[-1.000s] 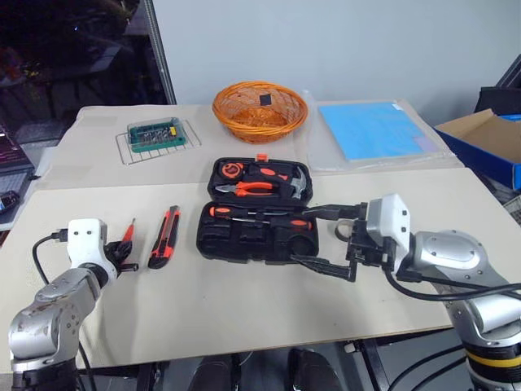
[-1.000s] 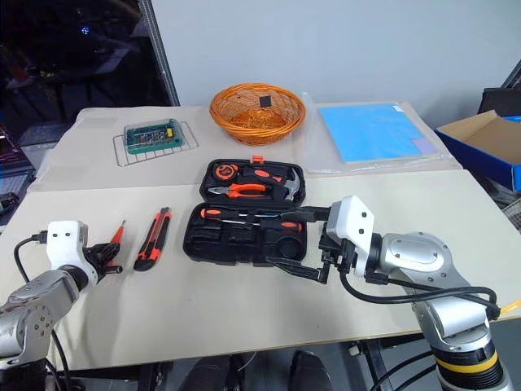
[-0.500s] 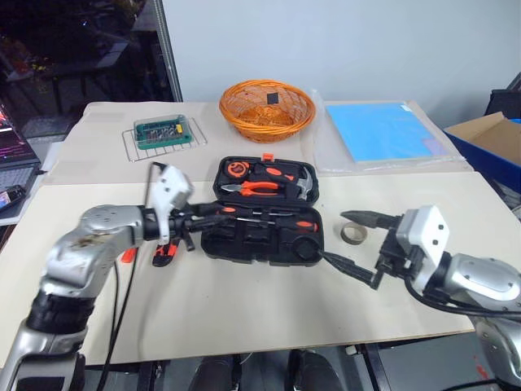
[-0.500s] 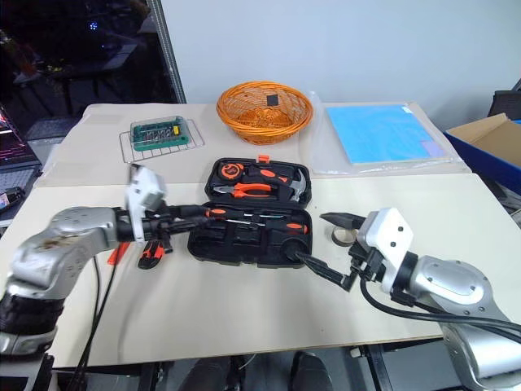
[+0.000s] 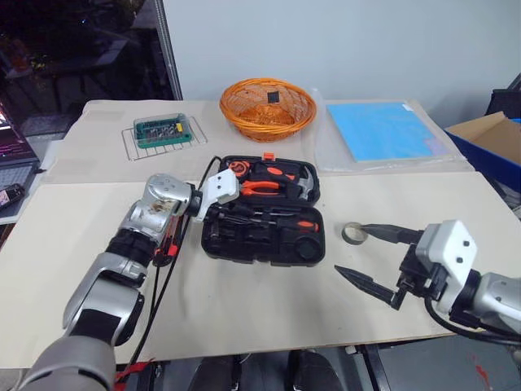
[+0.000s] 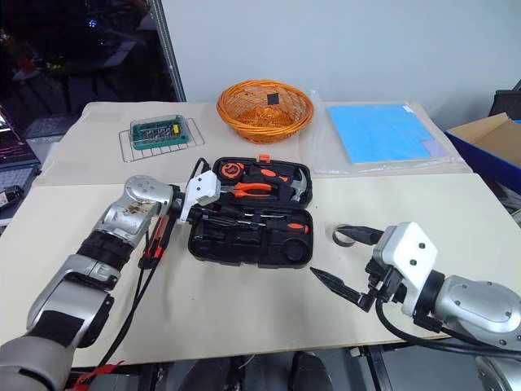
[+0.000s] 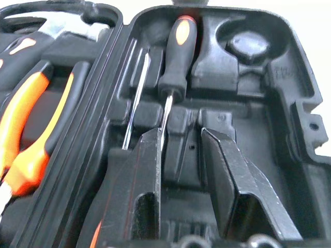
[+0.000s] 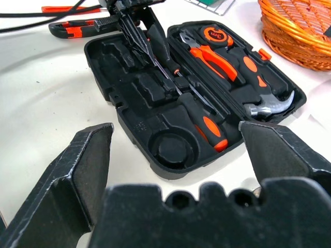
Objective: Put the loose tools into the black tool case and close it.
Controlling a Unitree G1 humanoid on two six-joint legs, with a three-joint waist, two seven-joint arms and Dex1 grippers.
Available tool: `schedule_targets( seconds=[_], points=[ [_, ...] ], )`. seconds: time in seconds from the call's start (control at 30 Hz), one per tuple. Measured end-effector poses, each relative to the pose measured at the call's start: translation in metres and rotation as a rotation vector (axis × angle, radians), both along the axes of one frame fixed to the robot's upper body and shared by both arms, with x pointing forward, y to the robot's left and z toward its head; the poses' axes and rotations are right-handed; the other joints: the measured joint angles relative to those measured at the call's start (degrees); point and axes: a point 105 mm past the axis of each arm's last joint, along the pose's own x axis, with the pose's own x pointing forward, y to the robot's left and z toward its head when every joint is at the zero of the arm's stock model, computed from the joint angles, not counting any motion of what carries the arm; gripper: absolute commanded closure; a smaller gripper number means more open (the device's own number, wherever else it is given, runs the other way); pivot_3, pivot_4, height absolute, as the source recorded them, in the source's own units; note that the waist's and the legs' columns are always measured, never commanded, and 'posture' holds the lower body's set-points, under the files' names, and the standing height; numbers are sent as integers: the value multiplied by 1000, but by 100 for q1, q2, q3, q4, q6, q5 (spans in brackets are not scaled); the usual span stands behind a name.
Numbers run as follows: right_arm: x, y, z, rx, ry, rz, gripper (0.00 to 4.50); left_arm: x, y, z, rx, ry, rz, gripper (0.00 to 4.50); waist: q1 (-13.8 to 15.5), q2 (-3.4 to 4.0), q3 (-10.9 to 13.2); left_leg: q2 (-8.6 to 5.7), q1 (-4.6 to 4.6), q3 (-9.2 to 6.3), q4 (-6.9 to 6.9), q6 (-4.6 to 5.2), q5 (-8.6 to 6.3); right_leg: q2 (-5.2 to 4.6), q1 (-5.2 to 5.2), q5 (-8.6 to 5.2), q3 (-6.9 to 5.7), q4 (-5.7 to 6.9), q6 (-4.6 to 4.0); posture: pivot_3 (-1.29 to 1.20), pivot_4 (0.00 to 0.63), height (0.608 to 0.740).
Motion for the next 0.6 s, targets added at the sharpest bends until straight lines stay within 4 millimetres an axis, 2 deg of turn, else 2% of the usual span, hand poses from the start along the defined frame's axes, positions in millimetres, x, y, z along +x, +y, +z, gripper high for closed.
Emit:
schedule_targets(
  seconds=[0.07,0.13,0.17,0.2,0.23,0.3,0.37,0.47,0.6],
  points=[
    [-1,1,1,1,-8,-7,0,8,11,11,-88,31,105,2490,-3,-1,1,0,-1,-4,11,1,0,0,0,-3,-1,10,5,0,150,740],
    [-1,3,1,11,-16,-11,0,12,31,26,-184,61,251,1751,-51,-4,2,3,-1,-8,16,1,0,0,2,-19,0,16,32,0,150,740],
    [-1,7,2,18,-20,1,0,9,51,31,-228,59,369,1332,-125,-3,2,5,2,-12,19,0,-1,0,5,-22,4,19,38,0,150,740],
    [-1,7,2,24,-20,-1,0,7,64,31,-253,67,441,1109,-162,-2,2,6,11,-11,19,0,-2,-2,10,-23,13,24,40,0,150,740],
    [2,10,2,34,-19,14,0,3,86,24,-269,67,570,728,-204,-2,2,6,25,-14,19,0,-2,-2,20,-25,13,24,44,0,150,740],
    [6,13,4,48,-30,43,0,-5,114,10,-291,39,778,23,-226,-5,3,6,35,-18,19,-6,2,-5,29,-23,14,30,46,0,150,740],
    [8,16,5,56,-36,71,0,-8,131,3,-299,1,928,23,-158,-26,16,7,37,-27,19,-16,13,-4,32,-18,0,31,39,0,150,740],
    [15,24,10,74,-52,144,0,-19,157,9,-208,-132,1118,23,-102,-38,22,4,39,-38,19,-69,-4,-7,21,-22,-5,18,4,0,150,740],
    [26,24,6,86,-30,186,0,-41,176,8,-232,-72,1239,23,-89,-37,22,-6,37,-34,19,-69,-6,-23,19,-20,-4,22,3,0,150,740]
  ],
)
